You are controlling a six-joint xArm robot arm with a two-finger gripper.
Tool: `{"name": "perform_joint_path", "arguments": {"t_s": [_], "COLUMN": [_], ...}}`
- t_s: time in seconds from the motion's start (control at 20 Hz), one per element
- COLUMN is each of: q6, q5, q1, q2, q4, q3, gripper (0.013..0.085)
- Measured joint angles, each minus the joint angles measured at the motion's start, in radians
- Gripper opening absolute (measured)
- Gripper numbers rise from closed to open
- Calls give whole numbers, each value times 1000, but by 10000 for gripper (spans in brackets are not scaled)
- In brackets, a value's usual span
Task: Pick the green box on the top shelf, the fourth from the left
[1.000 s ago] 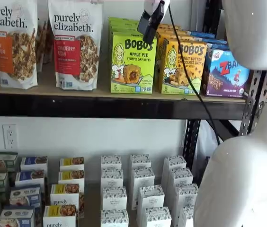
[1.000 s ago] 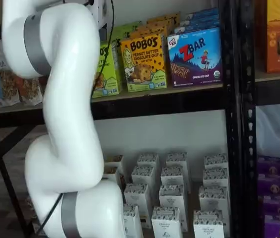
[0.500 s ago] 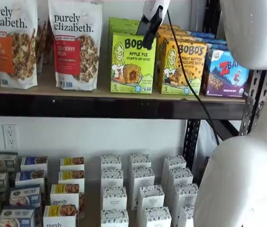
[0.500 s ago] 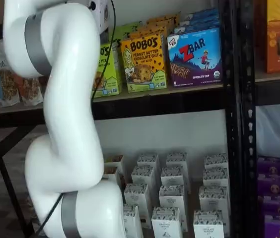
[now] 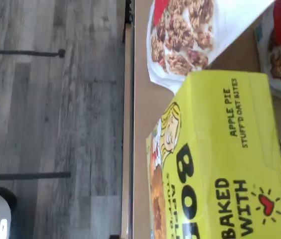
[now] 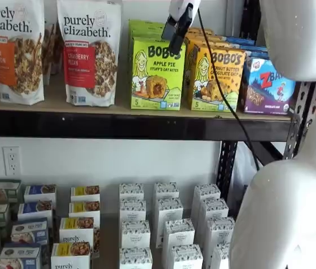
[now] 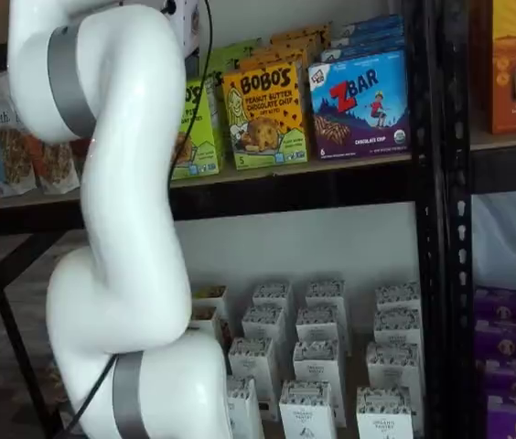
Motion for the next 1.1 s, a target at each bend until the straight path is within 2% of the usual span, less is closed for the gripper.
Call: {"name": "perform_joint_path", "arguments": {"t_s": [0.85, 1.1], "q6": [12, 17], "q5": [-39, -60], "q1": [36, 45], "q2": [-9, -17], "q4": [-81, -88], "q3": [57, 80], "gripper": [850, 850]}}
